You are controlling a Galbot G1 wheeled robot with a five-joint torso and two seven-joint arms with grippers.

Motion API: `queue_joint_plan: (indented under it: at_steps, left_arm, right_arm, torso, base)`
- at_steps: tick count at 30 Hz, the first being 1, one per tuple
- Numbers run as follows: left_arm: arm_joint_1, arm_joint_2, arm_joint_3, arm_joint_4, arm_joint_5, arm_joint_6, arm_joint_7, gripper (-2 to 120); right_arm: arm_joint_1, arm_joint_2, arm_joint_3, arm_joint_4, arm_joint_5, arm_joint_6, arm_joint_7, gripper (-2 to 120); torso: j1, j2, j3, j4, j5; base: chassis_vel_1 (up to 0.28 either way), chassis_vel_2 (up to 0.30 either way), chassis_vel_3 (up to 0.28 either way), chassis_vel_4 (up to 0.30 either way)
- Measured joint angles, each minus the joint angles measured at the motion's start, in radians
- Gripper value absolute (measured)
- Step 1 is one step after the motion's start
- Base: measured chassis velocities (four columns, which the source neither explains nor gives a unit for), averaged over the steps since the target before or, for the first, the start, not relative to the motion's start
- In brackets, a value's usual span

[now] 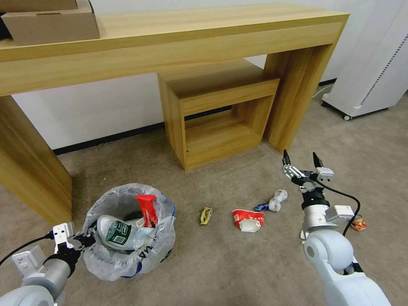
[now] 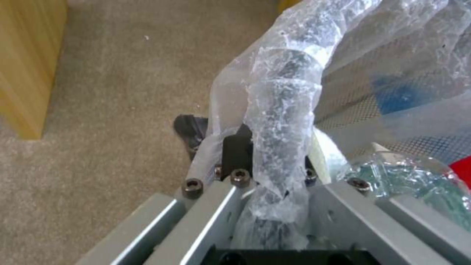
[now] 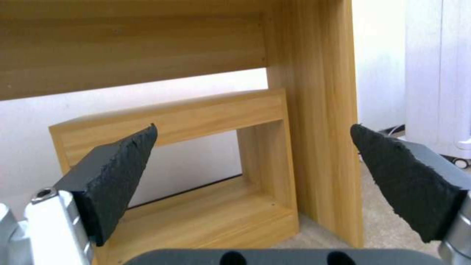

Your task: Pick up the trash bin and place the garbage on the floor into it.

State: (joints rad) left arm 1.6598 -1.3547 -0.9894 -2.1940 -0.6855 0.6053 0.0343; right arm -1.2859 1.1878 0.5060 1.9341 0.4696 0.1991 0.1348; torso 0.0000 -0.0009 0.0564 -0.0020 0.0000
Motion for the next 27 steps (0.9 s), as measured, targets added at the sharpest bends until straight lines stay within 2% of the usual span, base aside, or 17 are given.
queue_joint_plan:
  at_steps: [11,27]
  left_arm:
    - [-0.009,0.000,-0.006,0.011,-0.008,0.001,-0.006,1]
    - [0.007,-0.004,-0.011,-0.004,-0.010,0.002,-0.007,1]
  right_arm:
    - [-0.001,0.008,-0.008,-0.017,-0.015,0.043,-0.006,100]
    - [-0.025,0.006,-0.002,-0.003,-0.029,0.038,-0.009,99]
  torso:
    - [0.000,0.000,0.000,0.0000,0.0000]
    - [0.000,0.000,0.000,0.0000,0.0000]
  base:
    - [0.000,0.000,0.000,0.000]
    - [0.000,0.000,0.000,0.000]
